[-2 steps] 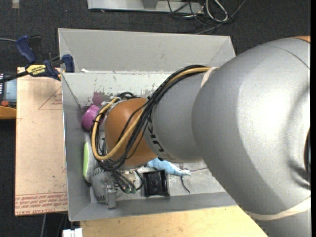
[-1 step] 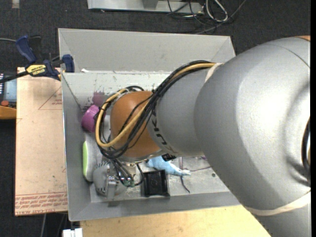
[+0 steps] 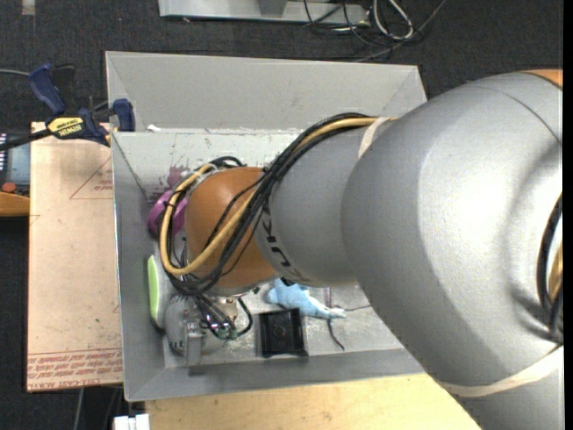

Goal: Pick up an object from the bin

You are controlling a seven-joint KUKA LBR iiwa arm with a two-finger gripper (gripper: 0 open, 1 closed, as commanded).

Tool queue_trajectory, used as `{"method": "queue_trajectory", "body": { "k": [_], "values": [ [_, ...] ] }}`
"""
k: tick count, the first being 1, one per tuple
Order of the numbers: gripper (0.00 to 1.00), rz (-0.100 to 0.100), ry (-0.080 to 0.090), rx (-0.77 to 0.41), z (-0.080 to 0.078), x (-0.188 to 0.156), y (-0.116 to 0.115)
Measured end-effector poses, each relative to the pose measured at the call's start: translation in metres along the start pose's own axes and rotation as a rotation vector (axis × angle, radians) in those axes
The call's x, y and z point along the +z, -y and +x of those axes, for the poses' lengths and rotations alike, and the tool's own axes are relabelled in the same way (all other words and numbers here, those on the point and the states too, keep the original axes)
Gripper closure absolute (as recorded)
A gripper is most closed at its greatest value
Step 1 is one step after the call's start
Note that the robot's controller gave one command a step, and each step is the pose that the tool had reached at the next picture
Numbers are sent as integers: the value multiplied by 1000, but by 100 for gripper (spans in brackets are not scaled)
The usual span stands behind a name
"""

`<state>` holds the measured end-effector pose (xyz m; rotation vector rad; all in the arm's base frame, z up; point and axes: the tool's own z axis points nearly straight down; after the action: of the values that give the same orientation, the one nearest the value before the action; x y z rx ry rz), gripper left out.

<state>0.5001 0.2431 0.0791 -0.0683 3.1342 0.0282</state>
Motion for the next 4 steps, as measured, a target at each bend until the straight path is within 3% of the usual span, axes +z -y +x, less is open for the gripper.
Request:
{"method": "queue_trajectory", "body": {
  "k": [1,2,3,4],
  "values": [
    [0,2,-2,-30,-2,-3,0],
    [0,-1,3,2,-5,-64,11],
    [0,-5,2,-215,-3,-15,8],
    [0,-5,5,-44,-13,-48,22]
  ]
}}
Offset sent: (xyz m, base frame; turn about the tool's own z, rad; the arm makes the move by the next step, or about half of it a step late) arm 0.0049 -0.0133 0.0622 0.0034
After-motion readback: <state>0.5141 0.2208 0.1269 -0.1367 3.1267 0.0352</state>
